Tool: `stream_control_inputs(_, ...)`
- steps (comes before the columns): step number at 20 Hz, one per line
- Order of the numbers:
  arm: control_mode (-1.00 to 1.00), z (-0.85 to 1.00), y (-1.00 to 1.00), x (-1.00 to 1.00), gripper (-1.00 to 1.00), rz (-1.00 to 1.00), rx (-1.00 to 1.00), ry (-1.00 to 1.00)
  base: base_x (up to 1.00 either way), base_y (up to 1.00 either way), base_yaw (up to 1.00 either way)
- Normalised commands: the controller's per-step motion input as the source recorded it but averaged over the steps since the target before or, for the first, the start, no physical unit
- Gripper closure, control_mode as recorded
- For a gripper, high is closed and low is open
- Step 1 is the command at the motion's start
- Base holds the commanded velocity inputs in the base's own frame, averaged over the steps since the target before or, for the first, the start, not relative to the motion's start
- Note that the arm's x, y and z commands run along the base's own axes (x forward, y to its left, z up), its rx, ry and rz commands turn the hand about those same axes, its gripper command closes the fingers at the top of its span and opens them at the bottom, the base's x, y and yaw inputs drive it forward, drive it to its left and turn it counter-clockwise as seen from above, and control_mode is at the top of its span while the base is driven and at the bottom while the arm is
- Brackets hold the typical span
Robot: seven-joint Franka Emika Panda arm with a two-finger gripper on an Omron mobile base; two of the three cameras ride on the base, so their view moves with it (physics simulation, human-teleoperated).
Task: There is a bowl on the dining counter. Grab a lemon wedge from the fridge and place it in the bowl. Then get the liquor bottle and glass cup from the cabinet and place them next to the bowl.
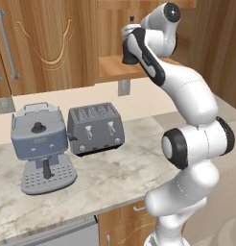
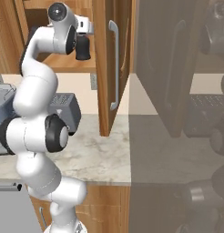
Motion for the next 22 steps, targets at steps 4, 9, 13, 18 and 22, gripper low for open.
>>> stream_control_inputs(4, -1.0, 0.0, 0.02, 0.3, -1.0, 0.0, 0.0, 0.0, 0.0, 0.0, 0.0)
stream_control_inputs(9, -1.0, 0.0, 0.0, 0.28, -1.0, 0.0, 0.0, 0.0, 0.0, 0.0, 0.0)
stream_control_inputs(13, -1.0, 0.0, 0.0, 0.31, -1.0, 0.0, 0.0, 0.0, 0.0, 0.0, 0.0)
stream_control_inputs(18, -1.0, 0.0, 0.01, 0.31, -1.0, 0.0, 0.0, 0.0, 0.0, 0.0, 0.0)
stream_control_inputs(22, -1.0, 0.0, 0.0, 0.23, -1.0, 0.0, 0.0, 0.0, 0.0, 0.0, 0.0)
